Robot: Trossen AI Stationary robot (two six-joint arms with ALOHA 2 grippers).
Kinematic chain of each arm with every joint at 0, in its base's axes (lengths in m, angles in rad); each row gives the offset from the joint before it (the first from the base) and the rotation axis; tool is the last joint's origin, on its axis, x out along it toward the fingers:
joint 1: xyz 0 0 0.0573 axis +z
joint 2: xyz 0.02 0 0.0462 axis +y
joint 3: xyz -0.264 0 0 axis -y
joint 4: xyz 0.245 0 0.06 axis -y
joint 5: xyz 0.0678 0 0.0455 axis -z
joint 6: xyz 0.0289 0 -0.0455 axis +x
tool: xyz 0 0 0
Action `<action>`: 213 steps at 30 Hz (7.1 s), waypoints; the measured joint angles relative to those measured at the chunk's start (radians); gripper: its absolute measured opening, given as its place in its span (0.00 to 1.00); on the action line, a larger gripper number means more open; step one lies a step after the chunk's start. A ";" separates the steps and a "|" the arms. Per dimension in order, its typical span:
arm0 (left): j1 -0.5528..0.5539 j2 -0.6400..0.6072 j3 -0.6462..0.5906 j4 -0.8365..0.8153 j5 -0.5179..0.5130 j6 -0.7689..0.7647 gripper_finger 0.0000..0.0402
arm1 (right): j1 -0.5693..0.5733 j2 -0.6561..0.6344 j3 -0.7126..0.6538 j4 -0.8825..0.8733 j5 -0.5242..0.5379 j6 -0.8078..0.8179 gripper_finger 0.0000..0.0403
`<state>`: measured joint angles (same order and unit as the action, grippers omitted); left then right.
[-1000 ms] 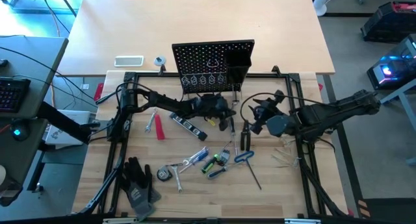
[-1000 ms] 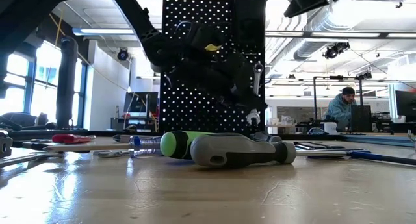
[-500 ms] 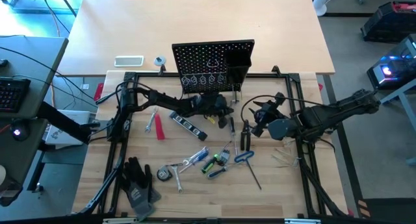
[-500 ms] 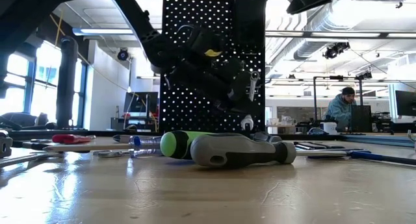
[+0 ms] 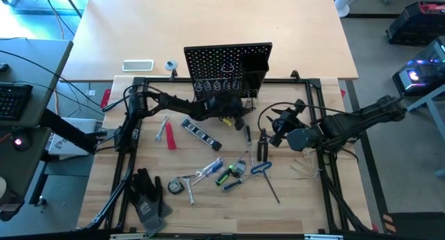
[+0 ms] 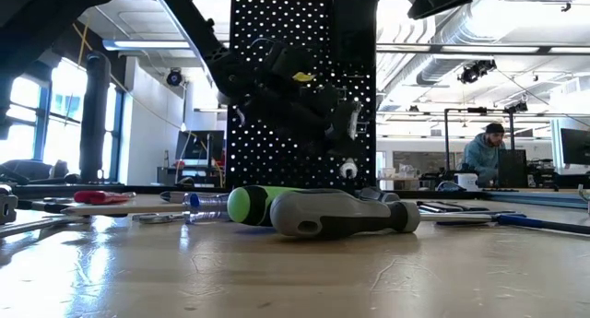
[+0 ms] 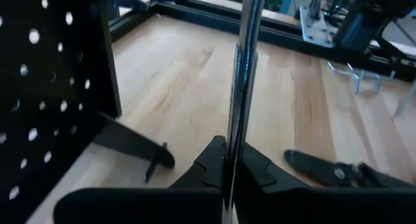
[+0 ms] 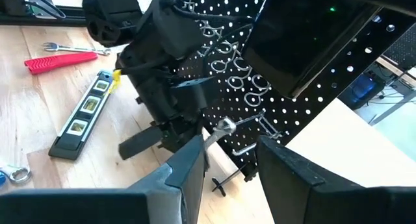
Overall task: Hang tools onto peg board
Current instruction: Hang the wrench onto the pegboard, then hang the bottom wrench onto the pegboard
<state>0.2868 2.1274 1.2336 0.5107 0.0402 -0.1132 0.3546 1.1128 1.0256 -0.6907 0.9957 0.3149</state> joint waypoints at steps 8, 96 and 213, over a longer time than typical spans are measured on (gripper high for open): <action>0.000 0.037 0.079 -0.117 -0.034 0.010 0.01 | 0.015 0.001 0.000 -0.007 -0.008 0.018 0.33; -0.826 -0.529 -0.389 -0.699 -0.247 -0.068 0.43 | 0.082 0.344 -0.474 1.232 -0.699 -0.171 0.33; -0.476 -0.224 -0.407 -0.310 -0.095 0.274 0.02 | 0.032 0.531 -0.450 1.360 -0.772 -0.129 0.33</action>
<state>-0.1895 1.9036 0.8265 0.2004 -0.0550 0.1604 0.3862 1.6436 0.5758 0.6689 0.2241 0.1856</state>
